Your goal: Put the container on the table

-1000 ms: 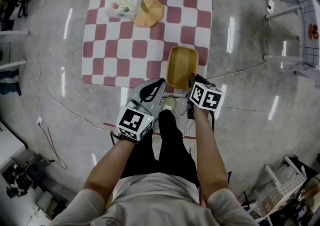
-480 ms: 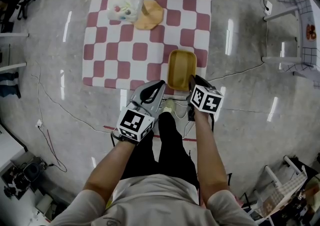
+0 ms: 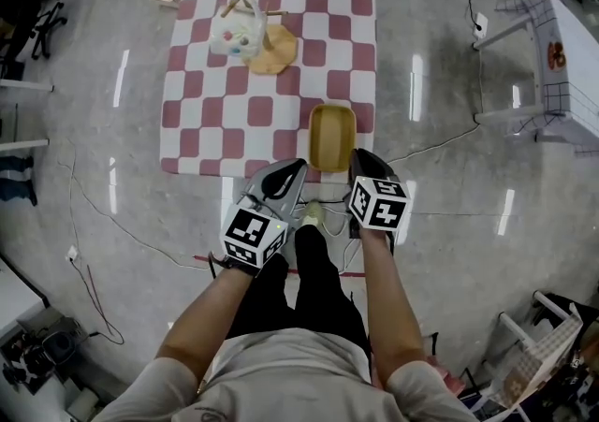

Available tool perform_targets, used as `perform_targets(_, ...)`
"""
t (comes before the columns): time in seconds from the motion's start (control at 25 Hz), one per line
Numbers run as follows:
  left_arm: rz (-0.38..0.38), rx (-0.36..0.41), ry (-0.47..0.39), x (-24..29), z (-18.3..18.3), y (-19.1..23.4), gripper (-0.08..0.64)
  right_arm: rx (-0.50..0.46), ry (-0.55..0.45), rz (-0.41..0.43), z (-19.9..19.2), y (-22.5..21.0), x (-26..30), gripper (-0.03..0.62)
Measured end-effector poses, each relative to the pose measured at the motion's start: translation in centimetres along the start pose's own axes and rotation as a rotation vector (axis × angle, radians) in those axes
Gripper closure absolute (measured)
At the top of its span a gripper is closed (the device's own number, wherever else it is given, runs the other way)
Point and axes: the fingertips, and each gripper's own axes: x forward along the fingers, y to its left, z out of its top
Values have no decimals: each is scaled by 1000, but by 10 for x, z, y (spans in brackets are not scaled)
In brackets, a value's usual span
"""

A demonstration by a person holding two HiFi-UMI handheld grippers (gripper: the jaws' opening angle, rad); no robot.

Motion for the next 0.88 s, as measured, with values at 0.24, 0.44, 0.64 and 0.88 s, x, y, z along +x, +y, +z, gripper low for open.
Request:
perform_targets(0.24, -10, 15, -14, -23, 19, -11, 554, -3, -88, 32, 16, 25, -40, 581)
perform_targets(0.44, -15, 10, -25, -50, 39, -19, 554, -3, -162, 50, 31, 49, -80, 581)
perform_targets(0.64, -31, 22, -48, -78, 62, -29, 554, -12, -246, 77, 49, 80, -121, 581)
perform_targets(0.88, -60, 51, -81, -108, 86, -40, 554, -29, -326, 88, 66, 111, -159, 581)
